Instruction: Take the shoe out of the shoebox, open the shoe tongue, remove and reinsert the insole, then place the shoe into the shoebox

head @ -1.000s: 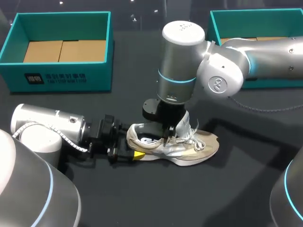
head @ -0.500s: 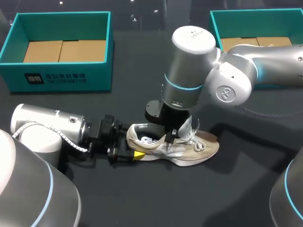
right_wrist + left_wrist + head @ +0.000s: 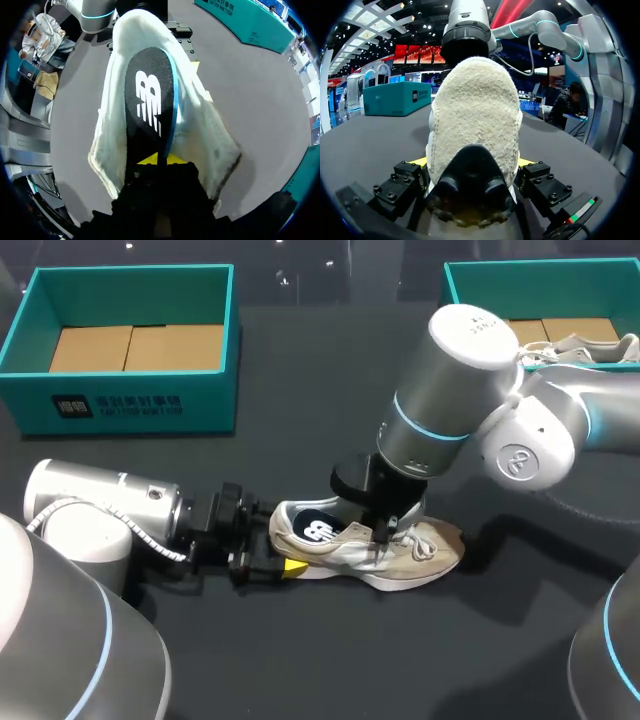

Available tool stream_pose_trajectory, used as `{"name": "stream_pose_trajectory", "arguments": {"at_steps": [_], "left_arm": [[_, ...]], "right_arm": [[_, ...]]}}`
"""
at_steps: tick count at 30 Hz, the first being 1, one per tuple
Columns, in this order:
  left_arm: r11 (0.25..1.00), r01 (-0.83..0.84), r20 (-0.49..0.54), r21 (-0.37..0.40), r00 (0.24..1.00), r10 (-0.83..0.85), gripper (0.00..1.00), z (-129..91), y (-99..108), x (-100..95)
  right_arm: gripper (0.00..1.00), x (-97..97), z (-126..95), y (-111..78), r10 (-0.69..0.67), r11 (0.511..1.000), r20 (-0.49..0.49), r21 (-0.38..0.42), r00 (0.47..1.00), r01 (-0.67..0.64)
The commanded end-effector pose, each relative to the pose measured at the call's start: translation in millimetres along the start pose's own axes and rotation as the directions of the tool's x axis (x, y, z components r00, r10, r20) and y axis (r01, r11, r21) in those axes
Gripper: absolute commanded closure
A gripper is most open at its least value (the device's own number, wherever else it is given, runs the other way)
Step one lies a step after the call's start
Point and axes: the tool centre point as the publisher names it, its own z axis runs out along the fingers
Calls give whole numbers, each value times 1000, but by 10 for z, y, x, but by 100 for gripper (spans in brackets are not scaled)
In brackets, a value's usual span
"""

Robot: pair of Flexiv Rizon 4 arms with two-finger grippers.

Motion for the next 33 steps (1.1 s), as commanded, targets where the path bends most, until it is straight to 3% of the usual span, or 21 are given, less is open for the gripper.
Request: {"name": "stream_pose_trajectory", "arguments": {"at_steps": [1,16,25,33], "left_arm": [[1000,1,3,0,1000,-1,100,-22,12,4],[1000,1,3,0,1000,-1,100,-22,12,4],[1000,1,3,0,1000,-1,100,-22,12,4],[1000,1,3,0,1000,-1,100,-22,12,4]], "right_arm": [[100,11,-66,-96,-40,998,21,-53,999,41],[100,-44,-282,79,-293,939,121,-148,948,309],[100,-97,-388,111,-368,901,149,-188,918,391],[100,-77,-496,426,-481,852,137,-161,866,499]]}}
